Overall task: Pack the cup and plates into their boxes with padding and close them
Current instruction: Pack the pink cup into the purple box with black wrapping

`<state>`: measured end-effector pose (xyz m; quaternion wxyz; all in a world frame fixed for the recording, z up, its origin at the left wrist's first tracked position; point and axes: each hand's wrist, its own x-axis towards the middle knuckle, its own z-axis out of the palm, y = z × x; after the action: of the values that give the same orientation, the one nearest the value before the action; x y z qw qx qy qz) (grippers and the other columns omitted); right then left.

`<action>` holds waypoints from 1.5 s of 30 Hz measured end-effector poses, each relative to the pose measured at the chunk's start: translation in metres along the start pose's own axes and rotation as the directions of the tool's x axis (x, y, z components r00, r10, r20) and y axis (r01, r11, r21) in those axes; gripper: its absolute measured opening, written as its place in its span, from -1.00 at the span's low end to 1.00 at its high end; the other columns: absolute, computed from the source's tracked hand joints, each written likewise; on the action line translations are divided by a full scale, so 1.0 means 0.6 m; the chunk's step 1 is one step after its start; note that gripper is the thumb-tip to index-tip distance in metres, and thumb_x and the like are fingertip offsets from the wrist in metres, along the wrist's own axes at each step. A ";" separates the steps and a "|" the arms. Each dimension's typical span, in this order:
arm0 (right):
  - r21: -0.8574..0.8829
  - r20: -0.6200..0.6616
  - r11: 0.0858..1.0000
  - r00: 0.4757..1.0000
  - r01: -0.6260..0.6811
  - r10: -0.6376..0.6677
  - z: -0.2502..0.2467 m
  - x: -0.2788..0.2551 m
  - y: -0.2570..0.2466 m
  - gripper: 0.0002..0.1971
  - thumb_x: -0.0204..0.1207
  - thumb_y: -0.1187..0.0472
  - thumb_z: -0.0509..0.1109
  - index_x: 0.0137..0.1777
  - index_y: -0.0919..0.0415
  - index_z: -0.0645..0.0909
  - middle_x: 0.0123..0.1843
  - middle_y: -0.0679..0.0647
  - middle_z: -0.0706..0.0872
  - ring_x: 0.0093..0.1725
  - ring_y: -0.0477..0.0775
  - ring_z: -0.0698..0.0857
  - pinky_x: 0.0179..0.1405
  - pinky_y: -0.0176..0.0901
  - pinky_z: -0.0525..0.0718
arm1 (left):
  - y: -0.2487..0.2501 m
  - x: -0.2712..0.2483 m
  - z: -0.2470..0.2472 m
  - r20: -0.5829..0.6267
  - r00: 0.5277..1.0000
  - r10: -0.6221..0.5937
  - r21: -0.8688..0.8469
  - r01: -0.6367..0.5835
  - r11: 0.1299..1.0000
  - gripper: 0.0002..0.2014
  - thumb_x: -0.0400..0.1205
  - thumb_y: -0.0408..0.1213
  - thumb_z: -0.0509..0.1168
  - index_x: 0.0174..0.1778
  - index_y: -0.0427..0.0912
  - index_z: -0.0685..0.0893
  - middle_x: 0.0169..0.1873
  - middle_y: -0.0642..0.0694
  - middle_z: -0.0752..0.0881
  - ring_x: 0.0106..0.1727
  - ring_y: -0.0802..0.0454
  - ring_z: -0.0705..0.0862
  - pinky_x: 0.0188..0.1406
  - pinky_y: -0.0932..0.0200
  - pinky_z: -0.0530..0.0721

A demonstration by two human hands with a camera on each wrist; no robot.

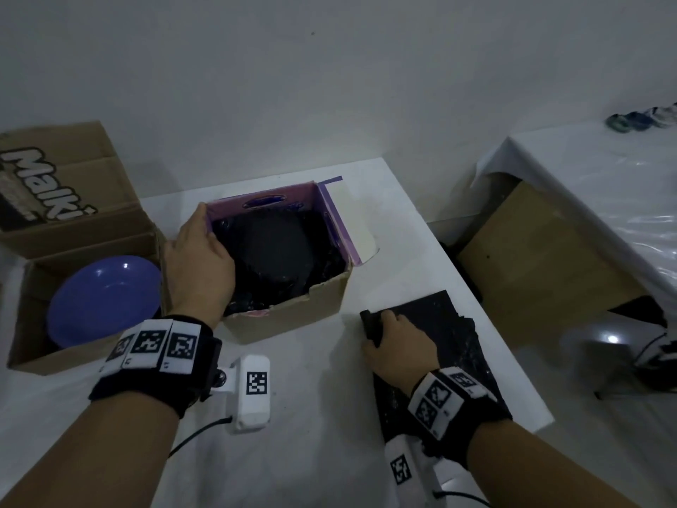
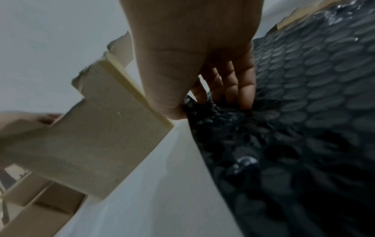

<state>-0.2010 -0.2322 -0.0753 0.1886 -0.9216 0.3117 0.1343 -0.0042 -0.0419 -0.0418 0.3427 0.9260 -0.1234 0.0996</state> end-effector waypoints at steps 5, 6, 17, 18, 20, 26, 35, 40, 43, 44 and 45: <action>0.265 -0.111 0.964 0.992 -0.035 0.067 -0.056 0.004 0.001 -0.65 0.65 -0.10 0.07 -0.14 0.15 0.45 -0.21 0.08 0.62 -0.17 0.21 0.64 -0.13 -0.01 0.60 | -0.003 -0.003 -0.003 0.010 0.999 -0.035 -0.037 0.036 0.999 -0.52 0.70 -0.36 0.02 0.59 -0.10 0.30 0.50 -0.14 0.46 0.41 -0.34 0.41 0.44 -0.11 0.34; 0.301 -0.154 0.952 0.983 -0.050 0.100 -0.074 0.005 -0.001 -0.67 0.66 -0.07 0.06 -0.17 0.16 0.41 -0.26 0.08 0.58 -0.21 0.20 0.60 -0.19 -0.02 0.55 | -0.002 -0.003 -0.004 0.010 0.999 -0.044 -0.049 0.044 0.998 -0.52 0.71 -0.35 0.02 0.59 -0.07 0.31 0.49 -0.13 0.47 0.40 -0.34 0.42 0.42 -0.12 0.36; -0.385 -0.538 0.658 0.421 0.648 -0.730 -0.184 -0.010 -0.186 -0.80 0.52 0.24 0.13 0.13 0.21 0.40 0.31 0.32 0.66 0.14 0.32 0.73 -0.01 0.08 0.73 | -0.011 -0.007 -0.009 0.076 0.986 -0.151 -0.472 0.169 0.865 -0.62 0.75 -0.09 0.03 0.49 0.12 0.44 0.40 -0.05 0.58 0.39 -0.01 0.54 0.42 0.00 0.48; -0.392 -0.430 0.637 0.480 0.664 -0.765 -0.163 -0.002 -0.196 -0.80 0.51 0.23 0.07 0.12 0.17 0.35 0.36 0.31 0.62 0.20 0.36 0.70 0.04 0.15 0.72 | -0.010 -0.007 -0.011 0.087 0.984 -0.157 -0.505 0.179 0.844 -0.63 0.75 -0.08 0.03 0.49 0.12 0.45 0.40 -0.02 0.58 0.38 0.06 0.53 0.41 0.00 0.49; -0.373 -0.239 0.625 0.580 0.686 -0.779 -0.127 0.015 -0.205 -0.77 0.47 0.26 0.00 0.11 0.15 0.32 0.38 0.30 0.61 0.19 0.43 0.69 0.03 0.28 0.70 | -0.006 -0.008 -0.015 0.099 0.981 -0.164 -0.543 0.191 0.817 -0.64 0.76 -0.12 0.03 0.48 0.10 0.45 0.39 0.01 0.57 0.36 0.13 0.52 0.37 0.08 0.49; -0.205 0.126 0.537 0.566 0.818 -0.815 -0.130 0.016 -0.206 -0.72 0.65 0.29 0.18 0.34 0.20 0.39 0.36 0.21 0.58 0.25 0.29 0.60 0.14 0.08 0.56 | 0.010 -0.013 -0.021 0.087 0.978 -0.190 -0.562 0.205 0.801 -0.65 0.76 -0.28 0.02 0.45 0.00 0.49 0.19 0.10 0.59 0.17 0.21 0.53 -0.09 0.66 0.40; -0.458 0.101 0.611 0.721 0.646 -0.686 -0.137 0.124 -0.229 0.05 0.23 -0.63 0.08 0.61 -0.27 -0.34 0.64 0.16 -0.48 0.59 0.25 -0.49 0.50 0.49 -0.38 | 0.008 -0.014 -0.022 0.050 0.986 -0.162 -0.497 0.165 0.852 -0.65 0.75 -0.23 0.05 0.44 0.05 0.49 0.20 0.03 0.66 0.17 0.12 0.62 0.16 0.16 0.58; -0.468 0.228 0.608 0.752 0.641 -0.619 -0.091 0.125 -0.246 0.18 0.16 -0.64 0.17 0.54 -0.26 -0.53 0.53 0.30 -0.66 0.48 0.35 -0.66 0.39 0.58 -0.45 | -0.001 -0.013 -0.011 0.043 0.981 -0.191 -0.399 0.192 0.896 -0.60 0.74 -0.12 0.06 0.51 0.26 0.36 0.25 -0.08 0.65 0.22 0.01 0.62 0.24 0.01 0.62; -0.377 0.293 0.668 0.767 0.641 -0.570 -0.084 0.124 -0.253 0.14 0.21 -0.55 0.28 0.54 -0.34 -0.49 0.61 0.26 -0.52 0.56 0.33 -0.54 0.45 0.52 -0.43 | 0.001 -0.013 -0.010 0.042 0.976 -0.214 -0.398 0.213 0.893 -0.59 0.73 -0.12 0.07 0.50 0.32 0.34 0.23 -0.04 0.63 0.22 0.04 0.60 0.25 -0.01 0.62; -0.346 0.300 0.690 0.772 0.636 -0.561 -0.086 0.126 -0.256 0.14 0.19 -0.52 0.33 0.55 -0.36 -0.43 0.65 0.24 -0.39 0.61 0.34 -0.41 0.48 0.51 -0.34 | 0.004 -0.013 -0.012 0.038 0.975 -0.218 -0.404 0.215 0.889 -0.59 0.73 -0.13 0.07 0.49 0.31 0.36 0.18 -0.01 0.62 0.20 0.05 0.59 0.22 0.02 0.62; -0.321 0.297 0.708 0.776 0.629 -0.556 -0.089 0.129 -0.260 0.15 0.16 -0.48 0.39 0.56 -0.38 -0.36 0.66 0.22 -0.21 0.62 0.36 -0.23 0.49 0.50 -0.20 | 0.008 -0.013 -0.014 0.036 0.975 -0.219 -0.398 0.215 0.892 -0.59 0.73 -0.16 0.08 0.48 0.29 0.38 0.12 0.03 0.61 0.18 0.07 0.59 0.19 0.07 0.61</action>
<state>-0.0370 -0.1808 -0.0148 0.0547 -0.9748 -0.0548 0.2094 -0.0138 -0.0387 -0.0347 0.5339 0.8439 -0.0354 0.0378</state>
